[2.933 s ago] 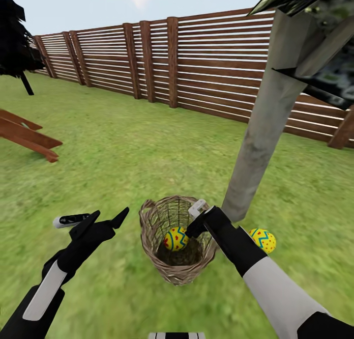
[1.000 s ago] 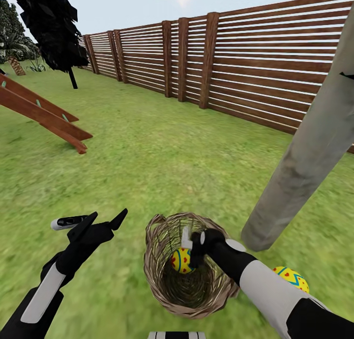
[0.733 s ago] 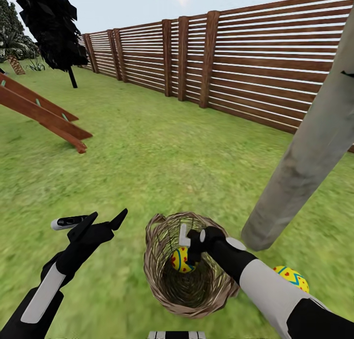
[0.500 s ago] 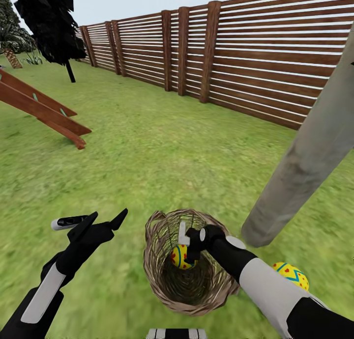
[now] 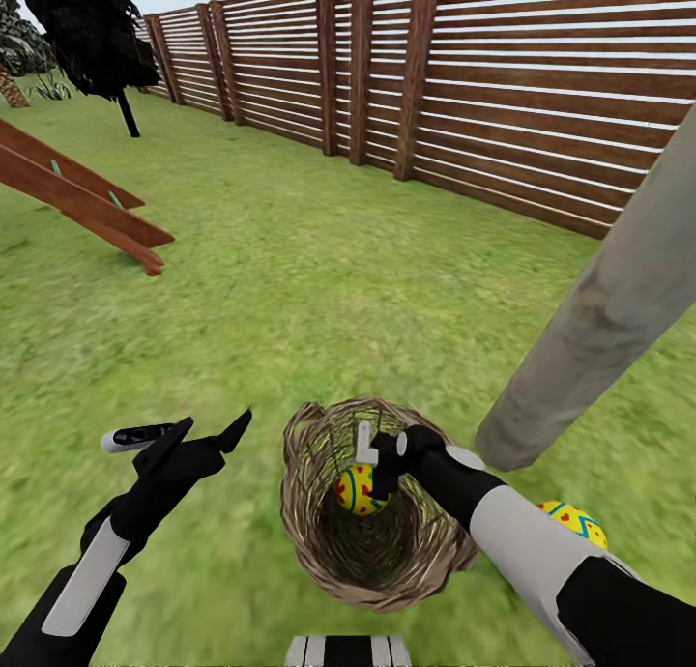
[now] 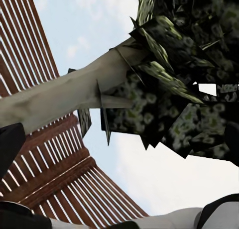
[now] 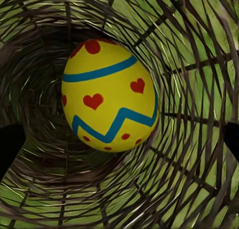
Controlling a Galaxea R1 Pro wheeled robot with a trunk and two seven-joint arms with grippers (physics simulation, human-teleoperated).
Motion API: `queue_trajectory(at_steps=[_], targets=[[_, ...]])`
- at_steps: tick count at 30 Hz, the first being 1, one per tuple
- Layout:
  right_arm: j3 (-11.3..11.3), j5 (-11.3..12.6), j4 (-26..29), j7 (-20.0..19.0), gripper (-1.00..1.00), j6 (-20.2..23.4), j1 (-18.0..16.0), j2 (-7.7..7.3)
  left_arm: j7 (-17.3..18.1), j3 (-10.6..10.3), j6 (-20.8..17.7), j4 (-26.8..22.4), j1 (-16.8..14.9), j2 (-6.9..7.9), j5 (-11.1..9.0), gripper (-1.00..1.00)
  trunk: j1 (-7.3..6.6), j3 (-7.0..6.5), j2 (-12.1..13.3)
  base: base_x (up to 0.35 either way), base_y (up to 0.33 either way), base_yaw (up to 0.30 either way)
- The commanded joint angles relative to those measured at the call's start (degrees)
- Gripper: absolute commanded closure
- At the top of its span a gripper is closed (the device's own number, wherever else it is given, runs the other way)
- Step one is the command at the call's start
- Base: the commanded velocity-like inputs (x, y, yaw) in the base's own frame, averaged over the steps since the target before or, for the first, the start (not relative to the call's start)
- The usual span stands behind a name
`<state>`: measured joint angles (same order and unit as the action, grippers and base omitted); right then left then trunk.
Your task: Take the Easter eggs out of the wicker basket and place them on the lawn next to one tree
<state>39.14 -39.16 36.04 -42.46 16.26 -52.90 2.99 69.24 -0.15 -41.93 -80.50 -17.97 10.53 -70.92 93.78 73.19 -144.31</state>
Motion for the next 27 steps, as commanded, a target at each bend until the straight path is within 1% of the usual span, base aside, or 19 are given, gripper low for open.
queue_trajectory(at_steps=[1,8,12,14,15,16,17,19,27], targets=[[0.09,-0.34,-0.33,-0.19,-1.0,0.21,-0.22,0.03,0.02,-0.03,-0.52,-0.01,-0.02,0.02,-0.28,-1.0,0.01,0.27,-0.03,0.0,0.0,0.0],[0.15,-0.58,-0.91,0.01,-1.0,-1.67,-0.54,0.0,0.03,-0.03,-0.52,-0.37,-0.04,0.02,-0.27,-1.0,0.19,1.82,-0.13,0.0,0.0,0.0],[0.15,-0.82,-0.56,0.83,-1.0,-1.76,-0.58,0.01,0.07,-0.03,-0.52,-0.74,-0.03,0.02,-0.25,-1.0,0.3,2.71,-0.18,0.0,0.0,0.0],[0.15,-1.89,-0.62,1.12,-1.0,-1.76,-0.85,0.07,0.05,-0.03,-0.52,-0.81,-0.01,0.02,-0.24,-1.0,0.35,3.15,-0.21,0.0,0.0,0.0],[0.15,-2.75,-0.78,1.21,-1.0,-1.76,-1.12,0.11,0.03,-0.03,-0.52,-0.81,-0.02,0.02,-0.23,-1.0,0.37,3.37,-0.22,0.0,0.0,0.0],[0.15,-4.24,-0.96,1.31,-1.0,-1.8,-1.47,0.14,0.05,-0.03,-0.52,-0.8,-0.03,0.02,-0.22,-1.0,0.4,3.6,-0.24,0.0,0.0,0.0],[0.15,-5.22,-0.99,1.35,-1.0,-1.82,-1.61,0.15,0.05,-0.04,-0.52,-0.82,-0.02,0.0,-0.24,-1.0,0.42,3.82,-0.25,0.0,0.0,0.0],[0.15,-6.63,-1.05,1.38,-1.0,-1.84,-2.39,0.16,0.06,-0.07,-0.52,-0.86,-0.03,-0.04,-0.22,-1.0,0.48,4.26,-0.28,0.0,0.0,0.0],[0.2,-7.72,-2.9,1.33,-1.0,-2.2,-4.91,0.24,0.02,-0.11,-0.52,-0.88,0.0,-0.07,-0.18,-1.0,0.68,6.03,-0.38,0.0,0.0,0.0]])
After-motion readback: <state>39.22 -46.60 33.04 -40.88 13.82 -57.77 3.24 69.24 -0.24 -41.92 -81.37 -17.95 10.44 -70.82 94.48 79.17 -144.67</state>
